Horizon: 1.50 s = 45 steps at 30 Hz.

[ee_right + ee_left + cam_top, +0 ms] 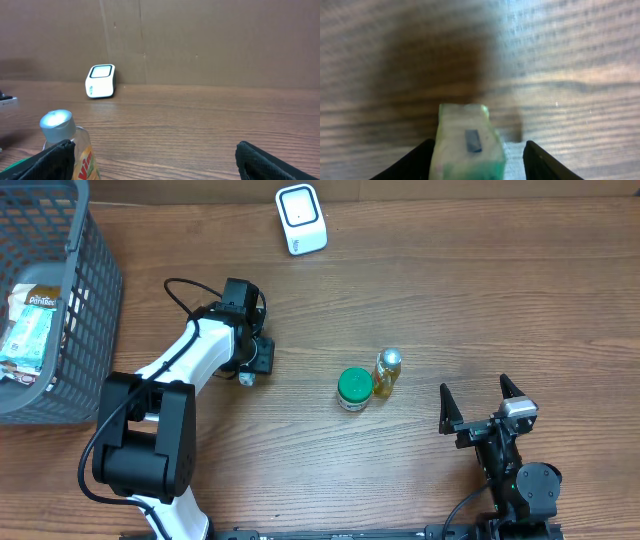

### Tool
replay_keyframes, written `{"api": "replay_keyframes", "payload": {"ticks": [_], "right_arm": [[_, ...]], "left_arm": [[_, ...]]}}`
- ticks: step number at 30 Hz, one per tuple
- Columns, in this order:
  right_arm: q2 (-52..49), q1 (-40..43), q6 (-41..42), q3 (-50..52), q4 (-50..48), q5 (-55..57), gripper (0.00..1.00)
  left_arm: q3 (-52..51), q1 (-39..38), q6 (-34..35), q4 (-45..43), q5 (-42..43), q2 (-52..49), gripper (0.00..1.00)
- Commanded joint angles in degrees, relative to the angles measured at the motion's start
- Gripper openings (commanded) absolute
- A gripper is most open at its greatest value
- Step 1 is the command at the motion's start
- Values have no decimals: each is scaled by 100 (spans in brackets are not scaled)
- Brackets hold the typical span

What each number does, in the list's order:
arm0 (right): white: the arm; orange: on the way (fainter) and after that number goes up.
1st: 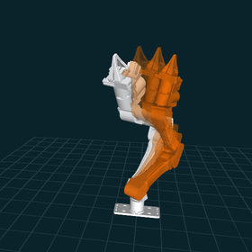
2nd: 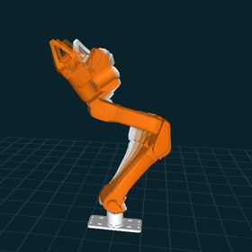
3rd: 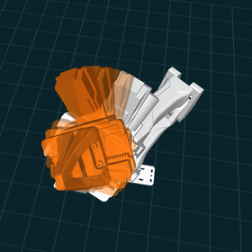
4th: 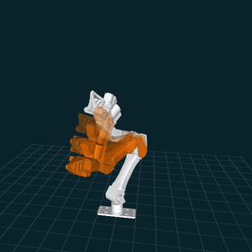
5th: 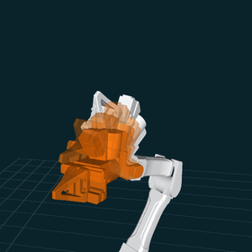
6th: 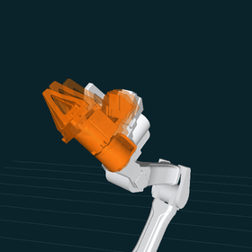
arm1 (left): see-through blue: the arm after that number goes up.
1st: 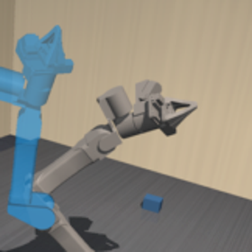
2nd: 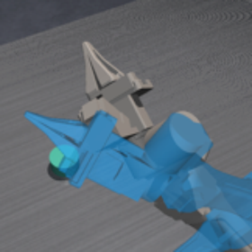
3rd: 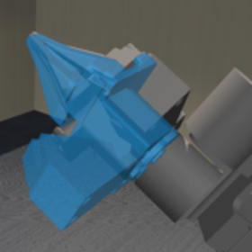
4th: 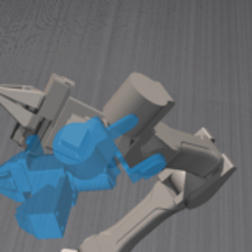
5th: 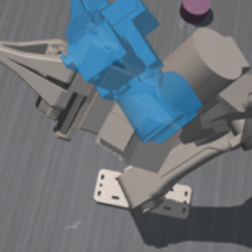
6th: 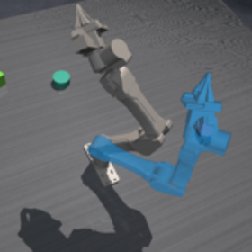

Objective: Scan the item barcode

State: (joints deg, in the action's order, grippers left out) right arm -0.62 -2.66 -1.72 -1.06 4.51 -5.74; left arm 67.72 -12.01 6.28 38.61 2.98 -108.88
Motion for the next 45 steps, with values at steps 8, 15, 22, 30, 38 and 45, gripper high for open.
{"api": "replay_keyframes", "payload": {"ticks": [8, 15, 22, 30, 38, 45], "right_arm": [[46, 11, -26, 61, -26, 7, 100], [46, 11, -26, 61, -24, 9, 100], [46, 11, -26, 61, -24, 9, 100], [46, 11, -26, 61, -24, 7, 100], [46, 11, -26, 61, -24, 9, 100], [46, 11, -26, 61, -24, 9, 100]], "left_arm": [[-20, -70, 813, 640, 304, -50, 32], [-20, -452, 1266, 595, 304, -50, 29], [-20, -1202, 2151, 417, 236, -52, 27], [-20, -1816, 2894, 197, 236, -50, 30], [-17, -1919, 3016, 199, 153, -52, 32], [-20, -1919, 3016, 199, 153, -50, 56]]}}
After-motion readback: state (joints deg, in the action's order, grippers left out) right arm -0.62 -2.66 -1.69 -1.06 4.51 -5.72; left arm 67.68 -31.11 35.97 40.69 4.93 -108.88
